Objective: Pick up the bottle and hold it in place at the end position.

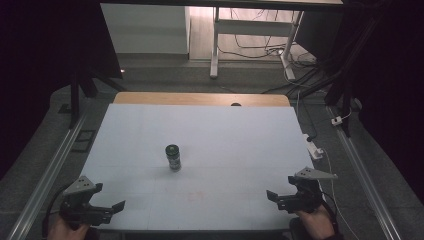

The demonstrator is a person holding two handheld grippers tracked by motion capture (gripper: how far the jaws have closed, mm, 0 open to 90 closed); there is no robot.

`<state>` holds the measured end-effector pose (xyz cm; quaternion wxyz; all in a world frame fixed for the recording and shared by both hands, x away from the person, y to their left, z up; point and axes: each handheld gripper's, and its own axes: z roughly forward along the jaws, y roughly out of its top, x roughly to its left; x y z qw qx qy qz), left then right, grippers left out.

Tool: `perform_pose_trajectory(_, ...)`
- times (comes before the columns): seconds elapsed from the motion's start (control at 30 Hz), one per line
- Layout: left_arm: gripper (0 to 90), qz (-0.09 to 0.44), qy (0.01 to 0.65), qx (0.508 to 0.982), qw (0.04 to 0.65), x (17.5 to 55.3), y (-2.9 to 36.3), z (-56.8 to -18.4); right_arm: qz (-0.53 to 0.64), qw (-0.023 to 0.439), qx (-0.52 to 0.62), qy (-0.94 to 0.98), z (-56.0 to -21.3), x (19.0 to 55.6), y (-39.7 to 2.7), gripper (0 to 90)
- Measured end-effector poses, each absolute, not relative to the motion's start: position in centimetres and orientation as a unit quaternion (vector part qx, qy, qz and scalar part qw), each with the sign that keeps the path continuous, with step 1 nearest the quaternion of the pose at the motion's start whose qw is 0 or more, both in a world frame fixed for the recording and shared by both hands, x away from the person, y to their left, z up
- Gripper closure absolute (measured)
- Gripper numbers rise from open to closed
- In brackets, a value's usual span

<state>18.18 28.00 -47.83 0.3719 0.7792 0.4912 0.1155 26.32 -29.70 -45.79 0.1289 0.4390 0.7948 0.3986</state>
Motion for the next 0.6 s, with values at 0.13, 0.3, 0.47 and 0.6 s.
perform_pose_trajectory(0.13, 0.0, 0.119, 0.485, 0.78, 0.377, 18.17, 27.77, -47.72, 0.399, 0.127, 0.439, 0.795, -45.79, 26.34, -29.72, 0.0)
perform_pose_trajectory(0.3, 0.0, 0.124, 0.482, 0.781, 0.378, 18.29, 27.55, -47.7, 0.397, 0.127, 0.438, 0.796, -45.82, 26.38, -29.7, 0.0)
perform_pose_trajectory(0.47, 0.0, 0.125, 0.48, 0.78, 0.383, 18.55, 27.51, -47.71, 0.397, 0.124, 0.438, 0.797, -45.84, 26.4, -29.68, 0.0)
perform_pose_trajectory(0.6, 0.0, 0.113, 0.464, 0.785, 0.395, 18.77, 27.29, -47.62, 0.396, 0.123, 0.438, 0.798, -45.85, 26.43, -29.68, 0.0)
